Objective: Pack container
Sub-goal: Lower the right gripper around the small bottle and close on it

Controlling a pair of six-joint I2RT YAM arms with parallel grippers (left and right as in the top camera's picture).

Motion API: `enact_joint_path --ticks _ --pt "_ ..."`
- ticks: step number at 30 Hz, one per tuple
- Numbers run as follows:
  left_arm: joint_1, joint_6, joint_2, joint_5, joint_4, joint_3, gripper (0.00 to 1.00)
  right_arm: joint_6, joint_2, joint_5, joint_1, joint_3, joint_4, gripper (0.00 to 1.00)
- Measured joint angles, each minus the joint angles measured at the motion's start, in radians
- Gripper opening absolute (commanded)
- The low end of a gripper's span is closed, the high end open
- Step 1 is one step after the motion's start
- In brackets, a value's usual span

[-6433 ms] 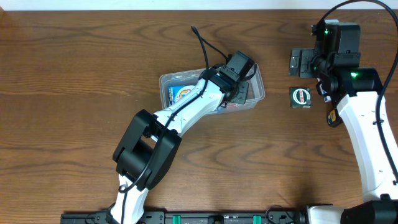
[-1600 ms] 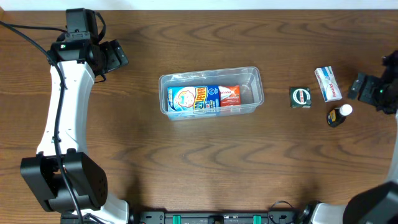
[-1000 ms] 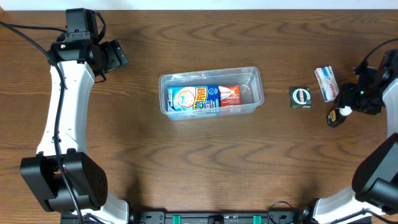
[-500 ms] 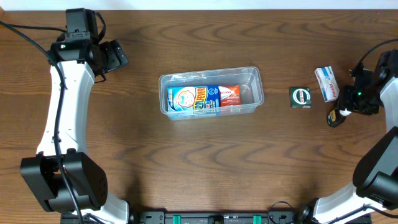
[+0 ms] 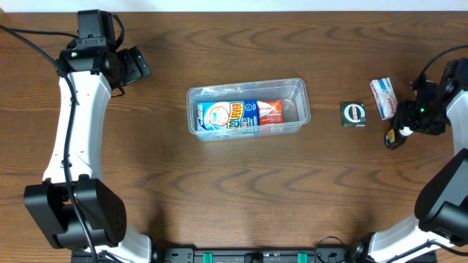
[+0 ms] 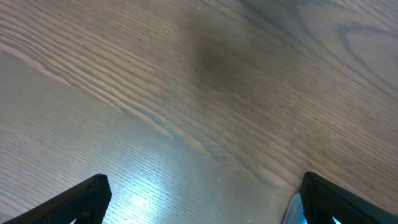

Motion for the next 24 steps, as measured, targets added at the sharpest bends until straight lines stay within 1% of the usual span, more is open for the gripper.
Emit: enact_joint_path --ticks 3,15,20,24 --pt "0.000 0.000 0.000 0.000 0.000 0.000 0.98 0.000 0.000 0.000 0.000 -0.014 -0.001 0.59" --pt "0.000 0.000 0.000 0.000 0.000 0.000 0.98 -0.018 0.002 0.023 0.036 -0.033 0.002 0.62" --pt "0.000 0.000 0.000 0.000 0.000 0.000 0.98 -0.021 0.002 0.044 0.051 -0.035 0.011 0.60" --pt "0.000 0.000 0.000 0.000 0.000 0.000 0.98 -0.023 0.002 0.056 0.052 -0.036 0.011 0.60"
